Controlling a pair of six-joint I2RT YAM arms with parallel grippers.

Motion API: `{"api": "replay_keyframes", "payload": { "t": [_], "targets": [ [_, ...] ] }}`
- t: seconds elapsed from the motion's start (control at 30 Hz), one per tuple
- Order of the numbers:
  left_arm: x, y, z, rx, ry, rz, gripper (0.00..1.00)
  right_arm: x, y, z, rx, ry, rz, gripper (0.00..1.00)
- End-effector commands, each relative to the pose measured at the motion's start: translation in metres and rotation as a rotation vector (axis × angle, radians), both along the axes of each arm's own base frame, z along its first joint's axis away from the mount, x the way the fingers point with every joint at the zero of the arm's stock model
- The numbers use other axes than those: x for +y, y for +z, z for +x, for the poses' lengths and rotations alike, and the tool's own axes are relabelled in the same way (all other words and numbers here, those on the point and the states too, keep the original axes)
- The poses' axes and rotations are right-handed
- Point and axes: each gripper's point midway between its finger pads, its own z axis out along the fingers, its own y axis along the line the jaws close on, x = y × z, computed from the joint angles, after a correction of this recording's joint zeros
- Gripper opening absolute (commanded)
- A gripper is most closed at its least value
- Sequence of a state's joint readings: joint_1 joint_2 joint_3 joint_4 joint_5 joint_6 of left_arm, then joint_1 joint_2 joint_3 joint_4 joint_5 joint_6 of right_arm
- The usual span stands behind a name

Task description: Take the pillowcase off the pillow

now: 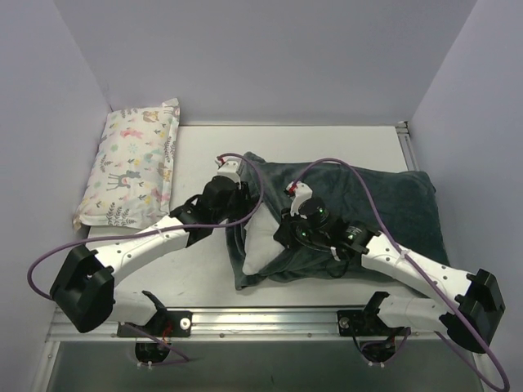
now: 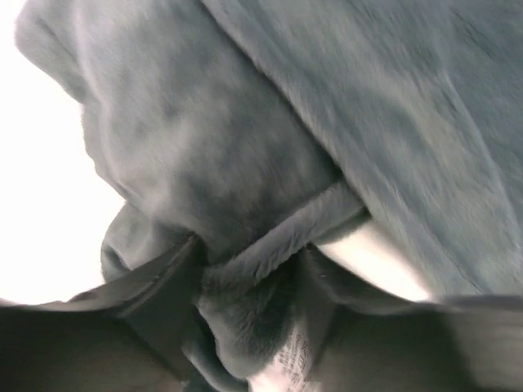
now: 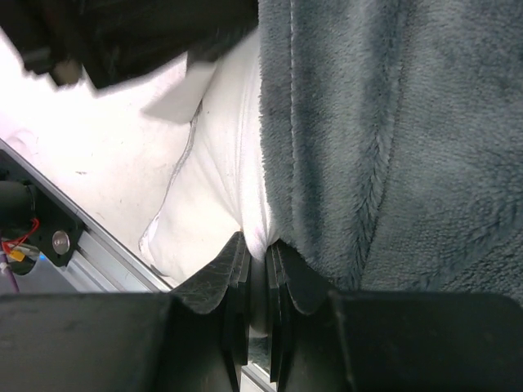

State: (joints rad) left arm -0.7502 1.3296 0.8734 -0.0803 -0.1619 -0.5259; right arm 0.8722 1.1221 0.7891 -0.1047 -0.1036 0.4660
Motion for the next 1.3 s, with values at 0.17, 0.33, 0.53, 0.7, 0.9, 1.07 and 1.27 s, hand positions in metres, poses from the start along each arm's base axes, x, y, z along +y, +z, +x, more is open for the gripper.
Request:
{"api": "replay_keyframes", "payload": {
  "t": [0.17, 0.33, 0.53, 0.7, 0.9, 1.07, 1.27],
  "targets": [
    [0.074, 0.002, 0.072, -0.053, 0.404, 0.056, 0.14, -0.025, 0.001, -0.027, -0.009, 0.014, -0.034, 0.0],
    [0.114, -0.003, 0.109, -0.068, 0.57, 0.045, 0.11, -0.033, 0.006, -0.045, -0.011, 0.06, 0.022, 0.0],
    [0.123, -0.049, 0.149, 0.008, 0.594, 0.012, 0.08, -0.053, 0.013, -0.054, -0.027, 0.034, 0.038, 0.0],
    [0.098, -0.077, 0.173, 0.068, 0.479, -0.083, 0.11, -0.051, 0.014, -0.06, -0.005, 0.068, 0.046, 0.0],
    [0.026, -0.071, 0.149, 0.099, 0.189, -0.249, 0.46, -0.042, 0.017, -0.058, 0.004, 0.099, 0.052, 0.0],
    [-0.001, -0.043, 0.126, 0.057, 0.046, -0.458, 0.74, -0.018, 0.037, -0.052, 0.0, 0.152, 0.1, 0.0],
    [0.047, -0.008, 0.12, 0.02, 0.166, -0.504, 0.9, -0.013, 0.044, -0.032, 0.004, 0.114, 0.105, 0.0]
  ]
}}
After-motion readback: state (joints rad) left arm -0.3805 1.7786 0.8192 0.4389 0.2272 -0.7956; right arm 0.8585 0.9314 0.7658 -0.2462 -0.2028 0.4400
